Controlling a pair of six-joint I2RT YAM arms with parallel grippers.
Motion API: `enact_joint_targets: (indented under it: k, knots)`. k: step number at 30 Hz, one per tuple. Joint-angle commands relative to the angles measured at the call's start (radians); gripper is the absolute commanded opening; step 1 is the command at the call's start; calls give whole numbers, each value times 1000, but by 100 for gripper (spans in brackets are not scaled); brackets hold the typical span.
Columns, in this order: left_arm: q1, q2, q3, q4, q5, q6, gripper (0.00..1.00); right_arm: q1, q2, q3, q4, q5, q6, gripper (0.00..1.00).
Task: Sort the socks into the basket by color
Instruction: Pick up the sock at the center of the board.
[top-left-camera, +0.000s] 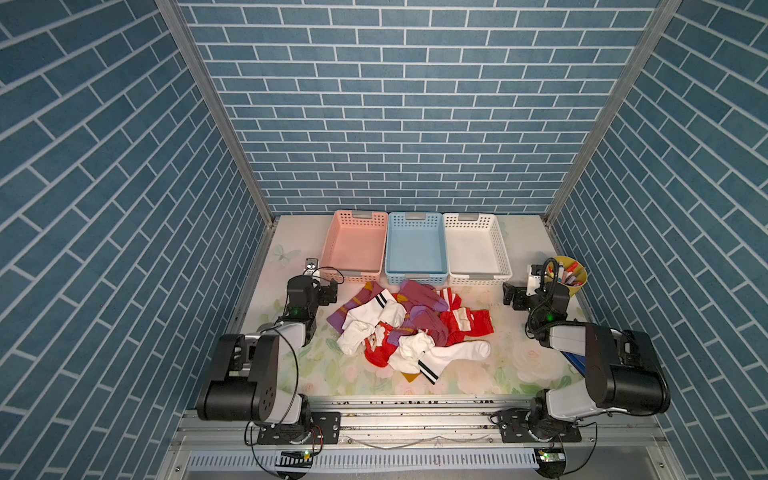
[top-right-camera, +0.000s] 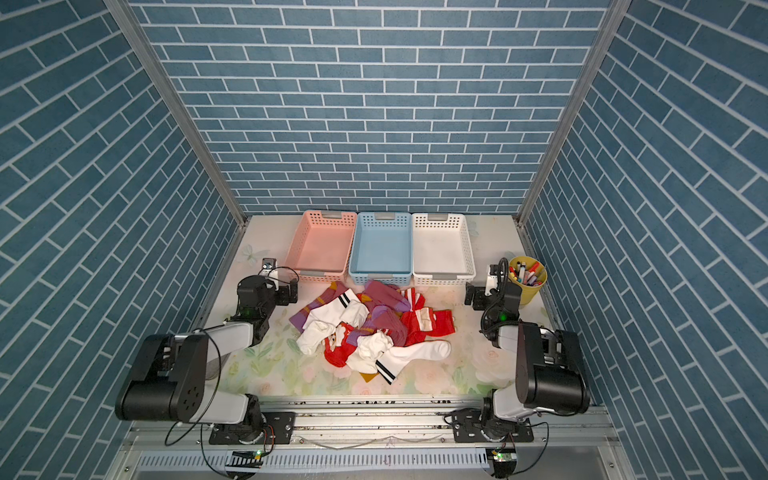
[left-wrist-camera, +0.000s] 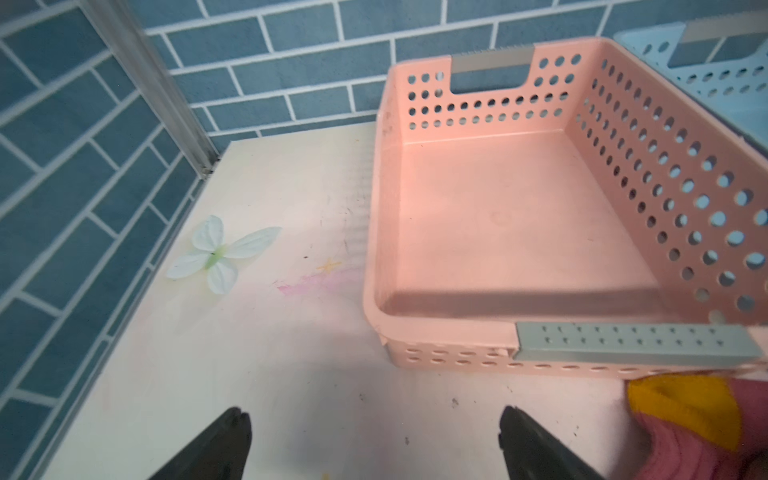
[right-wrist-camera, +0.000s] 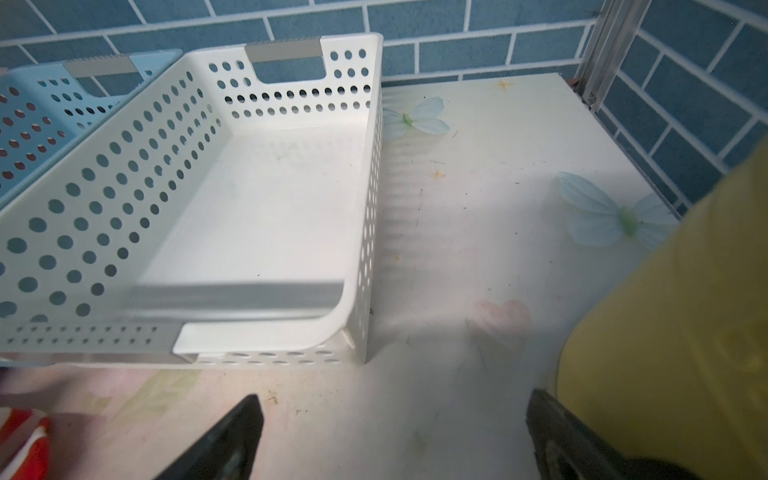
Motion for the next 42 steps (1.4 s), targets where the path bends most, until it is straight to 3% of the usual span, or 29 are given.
enact_joint_targets:
  k: [1, 2, 4, 6, 11, 16, 21, 29, 42]
  knots:
    - [-5, -186, 49, -195, -44, -66, 100, 0, -130, 155, -326, 46, 6, 99]
    - [-10, -241, 84, -283, -50, -105, 100, 0, -158, 227, -456, 83, 67, 99]
    - [-35, -322, 180, -466, -67, -152, 100, 4, -180, 372, -679, 42, 98, 99]
    - [-108, -378, 292, -631, -166, -165, 100, 20, -207, 478, -818, 19, 114, 99]
    - [-238, -424, 498, -914, -296, -238, 100, 84, -334, 508, -912, -15, 164, 99]
    - [-243, -380, 636, -1143, -201, -302, 100, 129, -397, 527, -1020, -47, 181, 97]
    - [-279, -375, 663, -1191, -56, -311, 100, 191, -401, 559, -1100, -96, 194, 96]
    - [-493, -397, 595, -1164, -259, -267, 100, 309, -383, 559, -1156, -118, 206, 93]
    - [-571, -229, 577, -1255, -237, -438, 98, 535, -320, 533, -1165, -12, 257, 88]
